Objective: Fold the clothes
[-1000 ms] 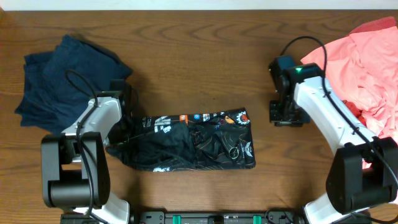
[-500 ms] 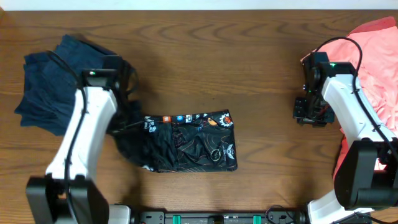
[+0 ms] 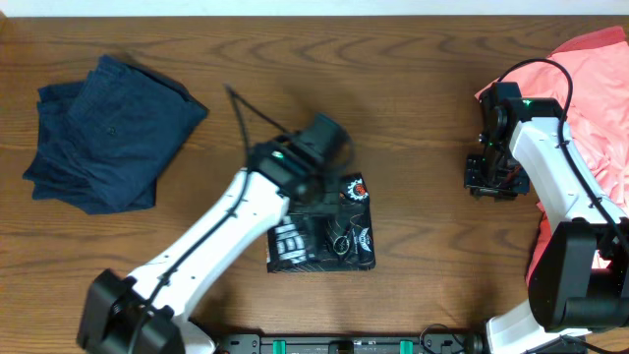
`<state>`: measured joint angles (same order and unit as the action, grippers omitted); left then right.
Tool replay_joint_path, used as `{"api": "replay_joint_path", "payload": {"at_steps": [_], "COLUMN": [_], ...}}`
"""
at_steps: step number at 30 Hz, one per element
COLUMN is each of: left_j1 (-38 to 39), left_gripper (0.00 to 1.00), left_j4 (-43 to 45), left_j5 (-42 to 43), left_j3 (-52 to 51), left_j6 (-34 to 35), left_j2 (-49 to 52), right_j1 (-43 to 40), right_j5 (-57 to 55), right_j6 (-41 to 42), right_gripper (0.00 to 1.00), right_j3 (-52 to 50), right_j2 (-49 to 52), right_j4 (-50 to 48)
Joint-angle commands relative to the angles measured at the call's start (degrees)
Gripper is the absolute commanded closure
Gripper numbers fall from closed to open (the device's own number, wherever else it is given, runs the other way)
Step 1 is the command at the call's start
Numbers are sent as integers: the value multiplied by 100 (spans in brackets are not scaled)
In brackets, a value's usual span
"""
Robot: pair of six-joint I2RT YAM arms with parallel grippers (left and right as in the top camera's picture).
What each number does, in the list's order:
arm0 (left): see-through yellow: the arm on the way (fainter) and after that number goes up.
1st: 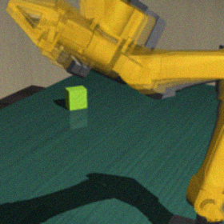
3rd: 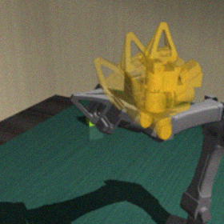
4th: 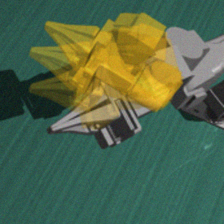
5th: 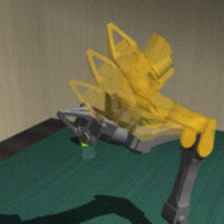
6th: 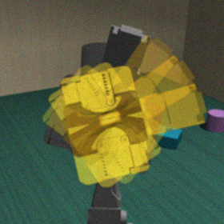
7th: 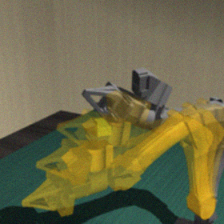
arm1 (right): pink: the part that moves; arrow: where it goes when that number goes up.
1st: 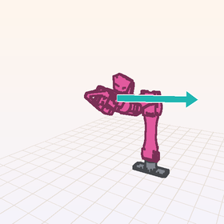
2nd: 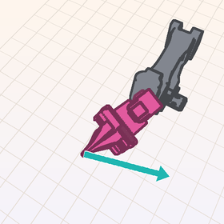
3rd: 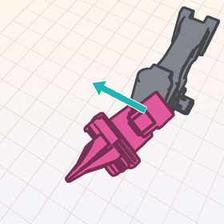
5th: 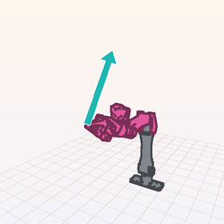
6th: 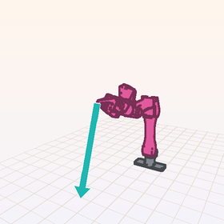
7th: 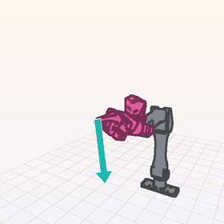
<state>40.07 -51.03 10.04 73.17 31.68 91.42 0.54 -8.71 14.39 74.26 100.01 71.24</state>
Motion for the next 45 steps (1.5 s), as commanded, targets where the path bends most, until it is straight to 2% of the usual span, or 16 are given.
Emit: {"api": "replay_joint_path", "payload": {"at_steps": [1,4,9,13,15,19,23,26,31,35,41,45], "left_j1": [332,463,186,-350,-675,-1322,-1768,-1958,-2170,-2496,-3276,-3630], "left_gripper": [73,55,54,53,48,39,39,39,38,37,35,35], "left_j4": [393,798,654,426,245,-170,-269,-223,-227,-225,-234,-229], "left_j5": [278,553,579,334,120,-44,20,315,623,625,695,885], "left_j3": [39,42,136,133,133,48,-297,-511,-623,-623,-623,-623], "left_j6": [289,149,-350,-485,-485,-487,-483,-485,-354,-348,-341,-358], "left_j2": [348,483,111,-448,-627,-605,-450,-343,-164,-140,-140,-140], "right_j1": [-20,-15,-9,46,122,299,586,944,1996,2826,3921,4339], "right_j5": [-26,7,422,1698,2127,2188,3178,3648,3499,2824,2035,1593], "right_j6": [-122,-125,-363,-1119,-1349,-1344,-1851,-1923,-1919,-1646,-922,-490], "right_gripper": [69,68,67,67,67,66,66,67,64,62,43,41], "right_j3": [63,63,63,63,63,63,63,61,55,22,-160,-306], "right_j2": [-52,-52,-52,-52,-52,-52,-52,-52,-50,-50,-11,146], "right_j4": [13,13,-13,-173,-232,-341,-490,-671,-957,-1327,-2120,-2516]}}
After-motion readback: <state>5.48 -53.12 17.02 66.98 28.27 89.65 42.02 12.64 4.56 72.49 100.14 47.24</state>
